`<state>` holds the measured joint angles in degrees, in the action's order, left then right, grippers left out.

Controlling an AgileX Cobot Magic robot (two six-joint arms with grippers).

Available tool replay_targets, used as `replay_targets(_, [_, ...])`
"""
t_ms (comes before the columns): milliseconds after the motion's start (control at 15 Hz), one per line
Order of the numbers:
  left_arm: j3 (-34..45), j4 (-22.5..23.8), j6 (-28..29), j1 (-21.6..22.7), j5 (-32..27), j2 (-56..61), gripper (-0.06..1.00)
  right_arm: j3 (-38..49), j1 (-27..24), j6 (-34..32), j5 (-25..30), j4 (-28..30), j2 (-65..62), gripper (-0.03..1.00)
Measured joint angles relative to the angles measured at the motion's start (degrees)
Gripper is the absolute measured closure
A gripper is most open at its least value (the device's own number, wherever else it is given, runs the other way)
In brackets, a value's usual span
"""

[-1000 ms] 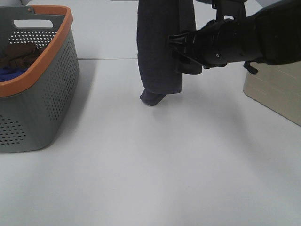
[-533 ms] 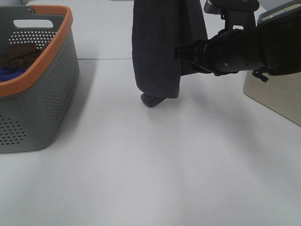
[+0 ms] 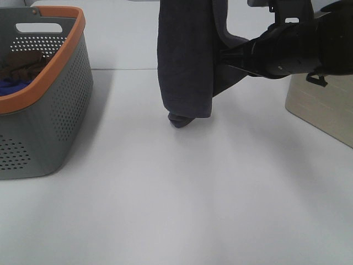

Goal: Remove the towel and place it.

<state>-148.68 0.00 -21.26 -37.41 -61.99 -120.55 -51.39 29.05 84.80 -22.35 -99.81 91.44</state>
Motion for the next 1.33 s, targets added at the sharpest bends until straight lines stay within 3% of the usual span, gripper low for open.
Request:
replay_targets(67, [0.00, 0.00, 0.00, 0.00, -0.34, -0.23, 0.94, 0.06, 0.00, 1.60, 0.46, -0.06, -0.23, 0.95])
replay_targets(133, [0.06, 0.00, 0.00, 0.00, -1.03, -0.23, 0.94, 0.46, 0.00, 3.78, 1.95, -0.06, -0.29, 0.97])
replay_targets(533, [0.06, 5.50, 0.00, 0.23, -7.56, -1.83, 0.94, 4.76, 0.00, 14.90, 21.26, 0.00, -5.21, 0.97])
replay_targets(733, [1.15, 5.21, 2.69, 0.29, -7.85, -2.18, 0.94, 6.13, 0.00, 15.41, 26.07, 0.34, -8.59, 0.97])
replay_targets(800, [1.15, 4.98, 4.58, 0.29, -7.96, -2.18, 0.94, 6.36, 0.00, 14.27, 28.25, 3.38, -9.05, 0.97])
replay_targets(867, [1.15, 4.81, 7.39, 0.29, -8.02, -2.18, 0.94, 6.47, 0.00, 5.44, 37.07, 19.08, -8.88, 0.97])
replay_targets(1000, [1.15, 4.81, 8.82, 0.29, -8.08, -2.23, 0.94, 5.56, 0.00, -12.38, 46.70, 41.48, -7.56, 0.97])
replay_targets(1133, [1.15, 4.35, 9.51, 0.29, -8.19, -2.23, 0.94, 2.18, 0.00, -37.30, 54.60, 65.78, -6.30, 0.97])
replay_targets(1200, [1.15, 4.30, 10.03, 0.29, -8.42, -2.52, 0.94, -0.23, 0.00, -48.30, 58.04, 73.57, -6.19, 0.97])
replay_targets(1333, [1.20, 4.30, 12.09, 0.29, -8.48, -3.04, 0.94, -4.30, 0.00, -61.02, 64.52, 83.54, -6.19, 0.97])
